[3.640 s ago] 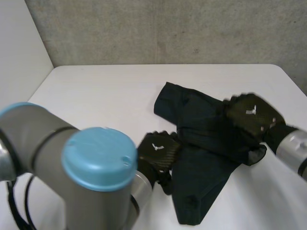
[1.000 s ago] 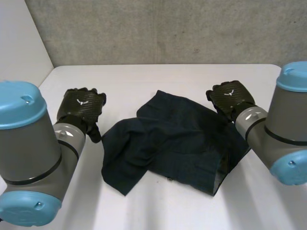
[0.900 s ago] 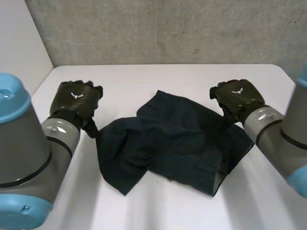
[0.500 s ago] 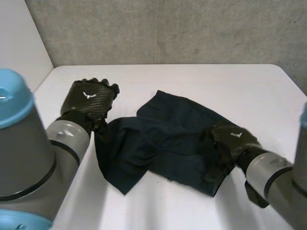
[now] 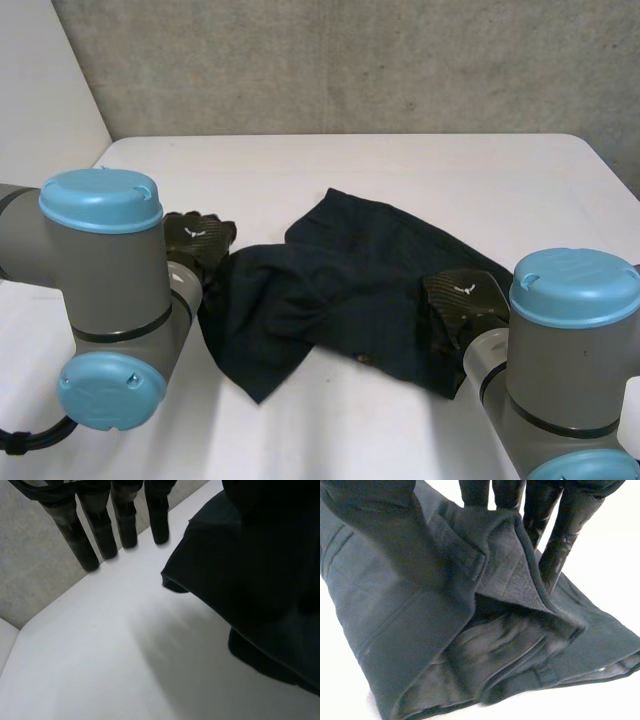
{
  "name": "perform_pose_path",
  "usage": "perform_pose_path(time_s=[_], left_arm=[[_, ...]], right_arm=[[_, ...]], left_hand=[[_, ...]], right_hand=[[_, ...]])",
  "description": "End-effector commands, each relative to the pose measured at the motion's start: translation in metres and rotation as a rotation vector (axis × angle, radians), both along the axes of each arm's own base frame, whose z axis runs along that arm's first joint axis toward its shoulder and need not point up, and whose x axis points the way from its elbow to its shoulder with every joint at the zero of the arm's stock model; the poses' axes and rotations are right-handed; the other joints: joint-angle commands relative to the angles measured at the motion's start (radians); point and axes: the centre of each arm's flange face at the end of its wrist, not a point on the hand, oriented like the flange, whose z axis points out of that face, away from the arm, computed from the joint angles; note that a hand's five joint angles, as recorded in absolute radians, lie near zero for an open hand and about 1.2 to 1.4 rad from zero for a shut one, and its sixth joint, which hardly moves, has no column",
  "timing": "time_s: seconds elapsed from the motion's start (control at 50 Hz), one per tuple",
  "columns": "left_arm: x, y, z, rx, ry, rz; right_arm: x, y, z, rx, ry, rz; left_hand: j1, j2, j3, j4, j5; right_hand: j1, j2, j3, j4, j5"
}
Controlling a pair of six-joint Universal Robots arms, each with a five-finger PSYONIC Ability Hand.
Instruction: Fold the shorts.
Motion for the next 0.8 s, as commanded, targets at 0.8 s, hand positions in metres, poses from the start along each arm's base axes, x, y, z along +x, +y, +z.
perform_pose_path(time_s=[0.8], left_arm=[[0.039, 0.047, 0.175, -0.401, 0.094, -0.074]], right_arm=[[-0.023, -0.046, 0.187, -0.419, 0.317, 0.172]], left_hand=[[1.064, 1.063, 1.064, 1.071, 1.07]], right_hand=[[0.487, 0.332, 0.349, 0.336, 0.37]])
